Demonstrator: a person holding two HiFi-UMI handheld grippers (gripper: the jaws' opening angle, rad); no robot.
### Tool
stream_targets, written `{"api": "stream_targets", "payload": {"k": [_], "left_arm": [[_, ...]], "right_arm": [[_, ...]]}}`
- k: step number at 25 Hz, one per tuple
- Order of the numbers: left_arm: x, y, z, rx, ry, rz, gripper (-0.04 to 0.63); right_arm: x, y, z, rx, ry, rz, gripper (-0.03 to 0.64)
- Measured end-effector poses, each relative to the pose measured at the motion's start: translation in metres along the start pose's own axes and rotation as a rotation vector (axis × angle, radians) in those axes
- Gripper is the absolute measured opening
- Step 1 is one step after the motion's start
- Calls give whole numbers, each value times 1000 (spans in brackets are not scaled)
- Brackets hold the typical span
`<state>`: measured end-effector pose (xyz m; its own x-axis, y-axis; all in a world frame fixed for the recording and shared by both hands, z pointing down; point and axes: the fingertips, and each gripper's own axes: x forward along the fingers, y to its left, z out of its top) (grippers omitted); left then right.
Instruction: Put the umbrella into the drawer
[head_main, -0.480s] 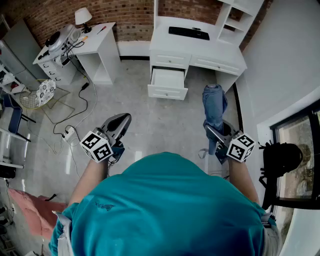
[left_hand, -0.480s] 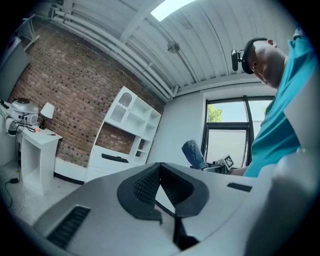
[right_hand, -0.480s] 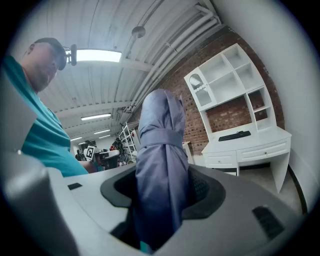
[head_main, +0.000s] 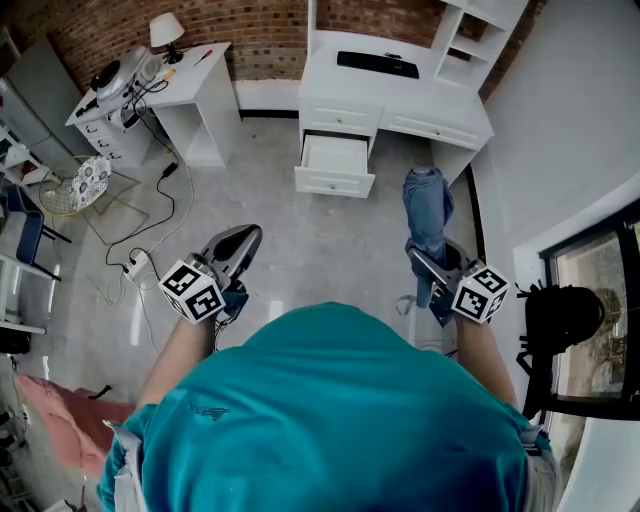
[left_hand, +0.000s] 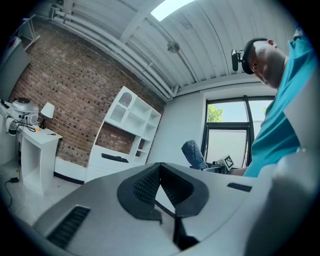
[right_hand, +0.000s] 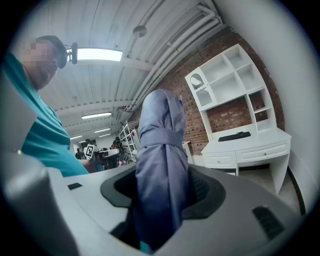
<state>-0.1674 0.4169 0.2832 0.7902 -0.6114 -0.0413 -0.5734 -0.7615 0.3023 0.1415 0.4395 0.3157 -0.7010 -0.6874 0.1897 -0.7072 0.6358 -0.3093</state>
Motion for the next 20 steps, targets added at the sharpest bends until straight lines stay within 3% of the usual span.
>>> {"api": "stream_targets", "payload": {"k": [20], "left_arm": [[71,-72,-20,-18,-2,10,12]], "right_arm": [[-87,-58,9,-27,-10,35,239]]}}
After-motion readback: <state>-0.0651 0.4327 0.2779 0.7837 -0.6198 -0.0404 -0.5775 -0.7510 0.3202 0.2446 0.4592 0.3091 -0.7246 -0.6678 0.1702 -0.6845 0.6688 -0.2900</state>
